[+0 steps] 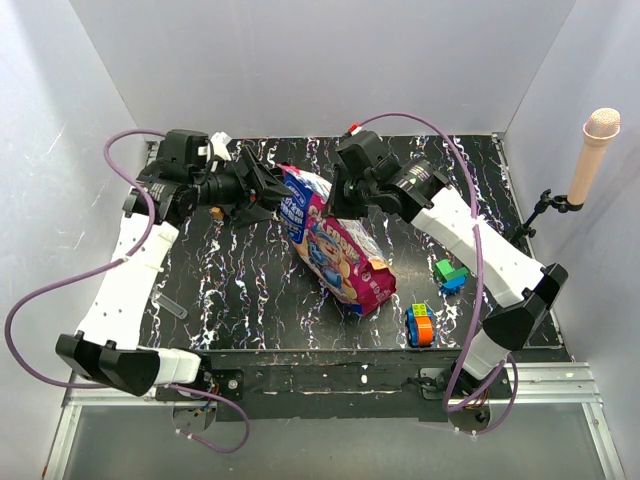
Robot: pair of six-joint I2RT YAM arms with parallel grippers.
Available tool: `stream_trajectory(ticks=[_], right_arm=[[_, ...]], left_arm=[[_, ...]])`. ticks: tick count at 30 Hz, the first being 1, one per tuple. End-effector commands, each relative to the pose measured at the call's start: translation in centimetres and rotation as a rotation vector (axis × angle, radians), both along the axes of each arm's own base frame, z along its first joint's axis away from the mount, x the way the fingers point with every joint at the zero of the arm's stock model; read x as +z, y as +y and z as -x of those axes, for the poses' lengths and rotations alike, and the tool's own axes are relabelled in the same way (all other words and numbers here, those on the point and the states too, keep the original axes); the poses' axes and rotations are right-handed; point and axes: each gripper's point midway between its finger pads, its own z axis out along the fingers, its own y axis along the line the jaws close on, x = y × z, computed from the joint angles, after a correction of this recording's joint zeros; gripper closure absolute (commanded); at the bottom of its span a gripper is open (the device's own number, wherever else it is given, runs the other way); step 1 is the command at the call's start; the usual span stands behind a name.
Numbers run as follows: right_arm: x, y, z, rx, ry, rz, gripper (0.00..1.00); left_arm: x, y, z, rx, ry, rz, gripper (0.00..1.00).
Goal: Serve the pet food
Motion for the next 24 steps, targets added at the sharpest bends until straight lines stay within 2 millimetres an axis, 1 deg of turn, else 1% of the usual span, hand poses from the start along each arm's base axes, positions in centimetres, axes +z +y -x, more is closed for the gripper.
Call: stream_trajectory(ticks=[1,3,5,7,9,11,13,14,15,16,18,19,20,22,24], right_arm=[[6.4,2.8,2.7,0.228,-0.102,-0.168,0.99],[5.4,2.9,3.1,0.278,-0.100,-0.142,0.99],[4.5,2.8,3.4,0.317,-0.106,-0.123,0.99],[3.9,2.7,3.8,0.352,-0.119,-0.117,0.99],[3.7,2.6,4.2,0.402,-0.144,-0.110,0.99],[3.9,2.5,4.5,0.447,-0.165,-0.092,0.99],[3.9,1.9,4.9,0.479,-0.164,-0.059,0.99],[4.2,1.6,5.0,0.495,-0.180,-0.049,0.97],[4.2,1.1,5.1,0.504,-0.192,-0.025,0.90],[4.3,0.4,4.9,0.504,-0.213,0.009,0.79],[4.0,-1.3,4.4,0.489,-0.245,0.100,0.65],[4.0,-1.8,4.1,0.488,-0.267,0.134,0.61],[4.2,-2.3,3.8,0.487,-0.290,0.159,0.59],[4.7,-2.6,3.6,0.507,-0.326,0.179,0.58],[5.3,-3.1,2.9,0.492,-0.371,0.209,0.54]], left_arm=[[-1.0,-1.2,-1.7,0.103,0.142,0.109,0.27],[-1.3,-2.1,-2.6,0.148,0.170,0.182,0.25],[-0.7,-2.9,-3.6,0.190,0.133,0.229,0.19],[-0.7,-3.9,-3.9,0.206,0.103,0.222,0.16],[-1.4,-5.2,-3.9,0.198,0.124,0.211,0.15],[-2.7,-6.5,-4.0,0.185,0.162,0.201,0.17],[-3.8,-7.4,-4.5,0.183,0.177,0.181,0.22],[-4.3,-7.7,-4.8,0.191,0.179,0.169,0.28],[-4.7,-7.8,-5.1,0.196,0.182,0.161,0.35],[-5.0,-7.8,-5.5,0.199,0.182,0.151,0.42],[-4.7,-7.8,-5.8,0.193,0.157,0.138,0.52],[-4.6,-7.8,-5.8,0.186,0.151,0.132,0.54],[-4.4,-7.8,-5.7,0.177,0.139,0.127,0.54],[-4.2,-7.5,-5.3,0.168,0.122,0.114,0.54],[-3.9,-7.1,-4.9,0.170,0.109,0.107,0.53]])
